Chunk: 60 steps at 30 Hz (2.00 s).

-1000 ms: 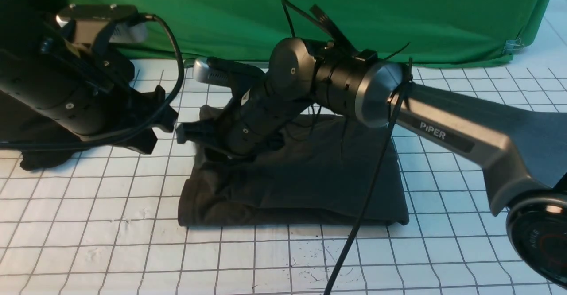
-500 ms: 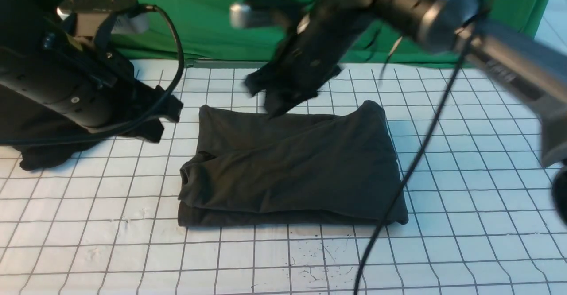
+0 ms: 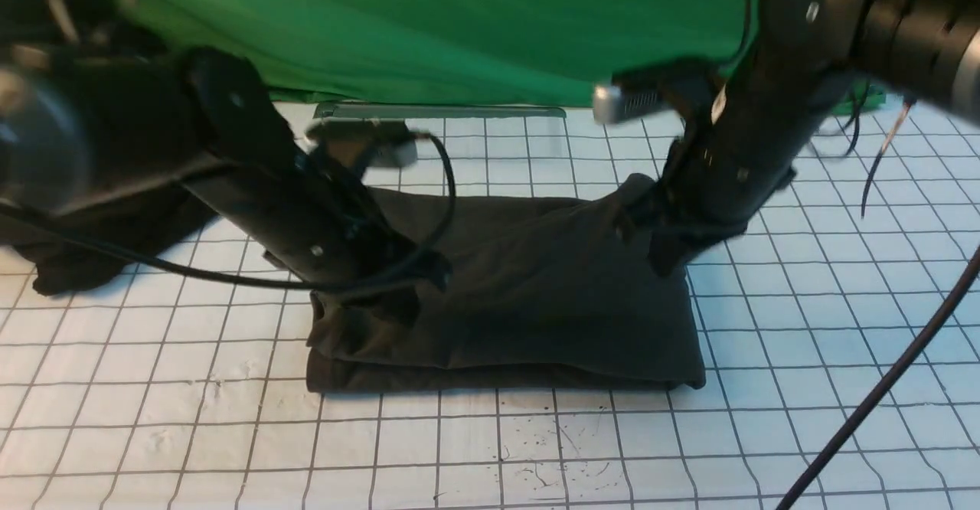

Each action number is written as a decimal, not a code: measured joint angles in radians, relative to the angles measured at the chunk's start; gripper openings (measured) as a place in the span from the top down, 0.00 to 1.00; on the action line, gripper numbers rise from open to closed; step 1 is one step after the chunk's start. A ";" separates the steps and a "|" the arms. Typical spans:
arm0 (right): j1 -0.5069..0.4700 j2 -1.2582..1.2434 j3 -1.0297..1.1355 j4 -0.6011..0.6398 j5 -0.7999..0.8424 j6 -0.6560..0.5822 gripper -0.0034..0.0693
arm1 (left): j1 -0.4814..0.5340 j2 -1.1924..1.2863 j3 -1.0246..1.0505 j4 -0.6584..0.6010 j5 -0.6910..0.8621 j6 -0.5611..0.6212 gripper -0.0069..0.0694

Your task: Fold a long-sleeved shirt over a white checkered tablecloth.

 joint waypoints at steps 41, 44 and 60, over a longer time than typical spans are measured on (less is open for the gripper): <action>-0.140 0.042 -0.027 0.032 -0.091 -0.057 0.94 | 0.017 0.006 -0.031 0.307 -0.043 -0.287 0.91; -0.154 0.068 -0.185 0.079 -0.088 -0.082 0.94 | 0.017 -0.045 -0.043 0.279 -0.108 -0.287 0.91; -0.164 0.444 -0.466 0.117 -0.071 -0.026 0.94 | 0.017 0.092 -0.028 0.310 -0.120 -0.312 0.91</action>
